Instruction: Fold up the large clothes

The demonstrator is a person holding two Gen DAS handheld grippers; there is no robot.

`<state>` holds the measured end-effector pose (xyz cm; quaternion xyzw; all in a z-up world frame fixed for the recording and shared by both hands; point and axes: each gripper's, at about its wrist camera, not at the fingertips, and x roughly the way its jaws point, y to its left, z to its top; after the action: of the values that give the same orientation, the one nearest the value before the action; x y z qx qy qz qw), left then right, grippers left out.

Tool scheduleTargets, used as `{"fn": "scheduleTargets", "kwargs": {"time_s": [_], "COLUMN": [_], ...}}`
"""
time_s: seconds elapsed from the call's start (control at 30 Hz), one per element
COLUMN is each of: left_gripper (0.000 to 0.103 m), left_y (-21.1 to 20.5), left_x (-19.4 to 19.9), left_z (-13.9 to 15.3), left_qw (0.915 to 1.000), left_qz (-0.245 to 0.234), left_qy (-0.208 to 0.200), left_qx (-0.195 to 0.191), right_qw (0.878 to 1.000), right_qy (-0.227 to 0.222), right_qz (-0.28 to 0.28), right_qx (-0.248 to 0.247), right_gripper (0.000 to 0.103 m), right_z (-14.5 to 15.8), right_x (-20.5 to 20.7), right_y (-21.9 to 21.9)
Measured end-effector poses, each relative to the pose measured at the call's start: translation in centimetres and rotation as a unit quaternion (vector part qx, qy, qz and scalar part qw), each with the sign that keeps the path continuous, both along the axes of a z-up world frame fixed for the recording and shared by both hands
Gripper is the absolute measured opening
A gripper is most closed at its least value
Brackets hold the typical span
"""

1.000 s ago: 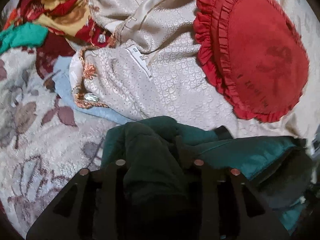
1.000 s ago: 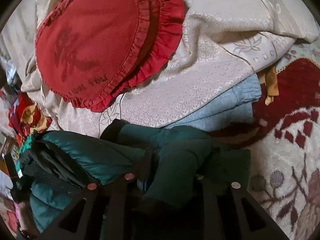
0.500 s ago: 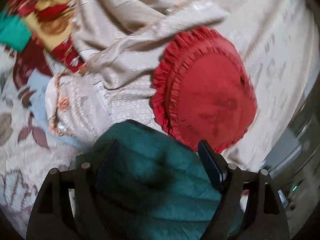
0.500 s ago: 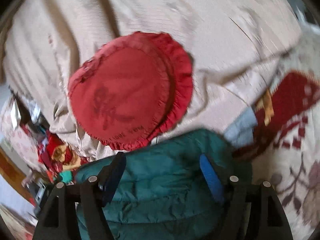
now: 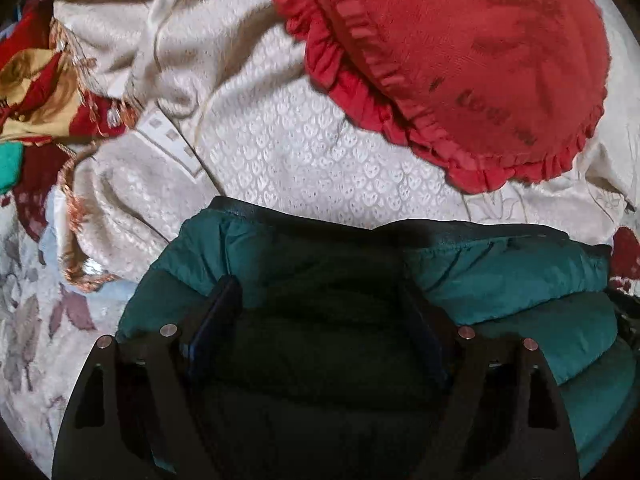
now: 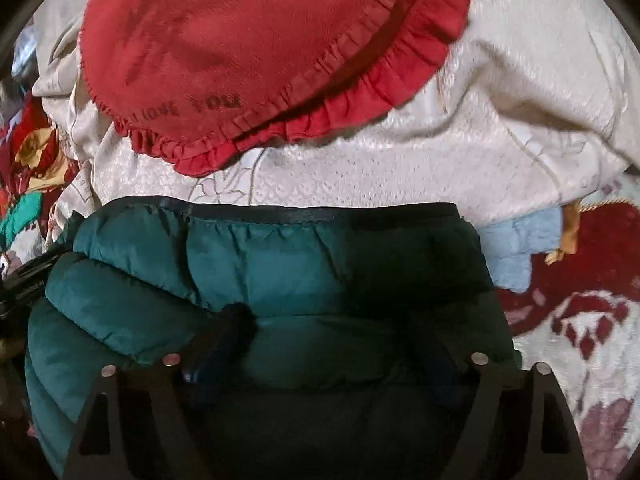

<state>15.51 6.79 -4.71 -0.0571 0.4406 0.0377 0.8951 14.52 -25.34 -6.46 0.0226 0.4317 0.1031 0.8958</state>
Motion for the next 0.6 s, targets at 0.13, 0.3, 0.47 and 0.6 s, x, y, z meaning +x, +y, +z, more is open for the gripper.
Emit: {"fn": "scheduleTargets", "kwargs": {"time_s": [0.13,0.3,0.47,0.6], "left_gripper": [0.083,0.082,0.082,0.082], "left_y": [0.2,1.0,-1.1,-4.2], "left_x": [-0.4,-1.8,-5.9,-8.2], "left_z": [0.1,2.3,7.1,6.7], "left_qw": [0.9999,0.999,0.9936,0.9945], "left_qz": [-0.001,0.012,-0.024,-0.039], "left_qy": [-0.005,-0.028,-0.086,-0.076], "left_qx": [-0.009,-0.033,-0.07,-0.06], "right_qw": [1.0,1.0,0.999,0.994], "right_qy": [0.016,0.016,-0.049,-0.112], "right_qz": [0.001,-0.001,-0.02,-0.014], "right_qx": [0.024,-0.001,-0.007,0.009], "right_gripper": [0.089,0.089,0.089,0.089], "right_z": [-1.2,-0.8,4.1,7.3], "right_x": [0.7,0.1,-3.5,-9.3], "right_y": [-0.6,0.2,1.5,3.7]}}
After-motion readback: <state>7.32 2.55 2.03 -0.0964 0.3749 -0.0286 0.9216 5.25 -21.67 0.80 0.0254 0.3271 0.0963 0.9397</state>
